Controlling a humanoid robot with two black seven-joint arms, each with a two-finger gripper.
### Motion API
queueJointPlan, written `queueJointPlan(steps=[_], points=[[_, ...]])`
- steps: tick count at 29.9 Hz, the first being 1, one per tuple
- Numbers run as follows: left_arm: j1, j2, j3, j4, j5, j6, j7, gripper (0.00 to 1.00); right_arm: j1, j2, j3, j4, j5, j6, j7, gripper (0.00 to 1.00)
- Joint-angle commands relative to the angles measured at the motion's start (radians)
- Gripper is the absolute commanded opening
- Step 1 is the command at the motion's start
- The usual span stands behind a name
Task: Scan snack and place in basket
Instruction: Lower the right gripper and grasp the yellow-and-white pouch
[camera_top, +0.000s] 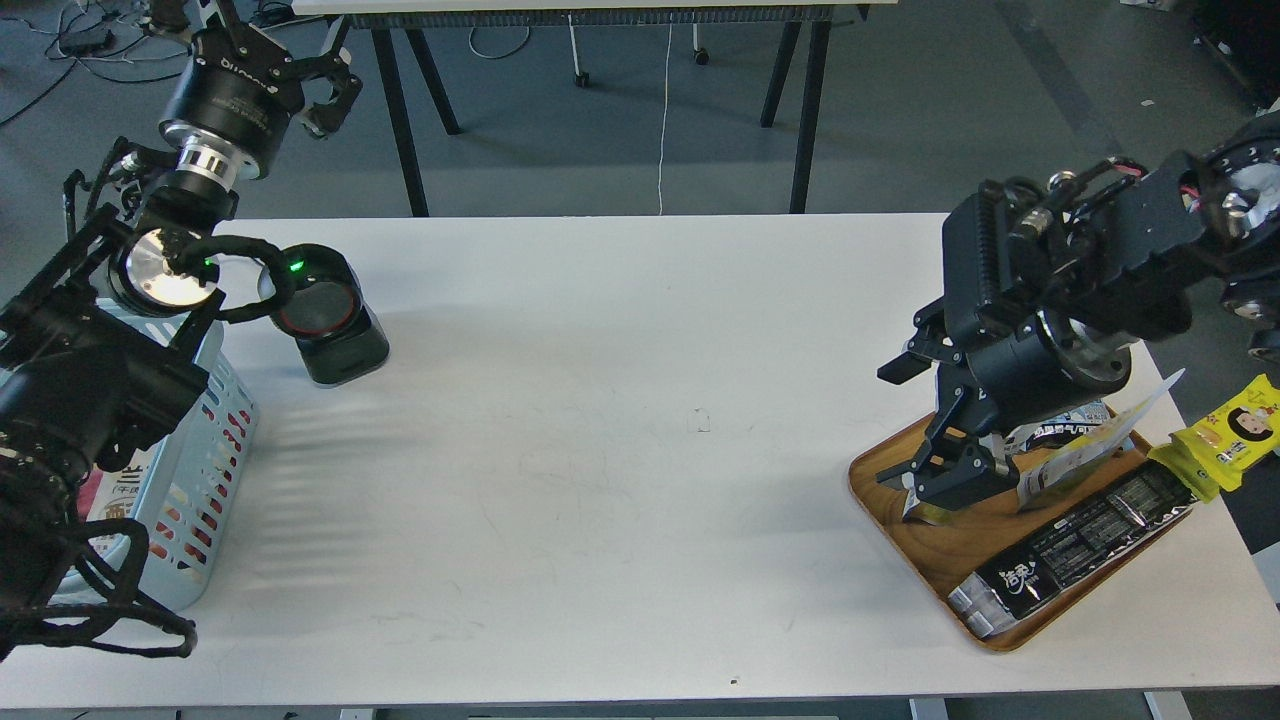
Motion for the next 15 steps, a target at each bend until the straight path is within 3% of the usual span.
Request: queueJointPlan(steps=[1,9,15], points=[[-0.001,-0.003,0.003,0.000,0.000,0.000,-0.001,1.00,-0.012,-0.008,-0.038,0.000,-0.077,-0.028,0.000,0.86],[-0.001,-0.008,0.004,0.006,0.000,0.000,-0.001,1.00,-0.069,-0.043,-0.066,-0.037,-0.266,-0.078,0.000,0.84],[-0.001,-0.009,0.004,0.006,0.000,0.000,-0.001,1.00,-0.129,-0.041,-0.063,-0.150,-0.289,-0.078,0.000,0.75]])
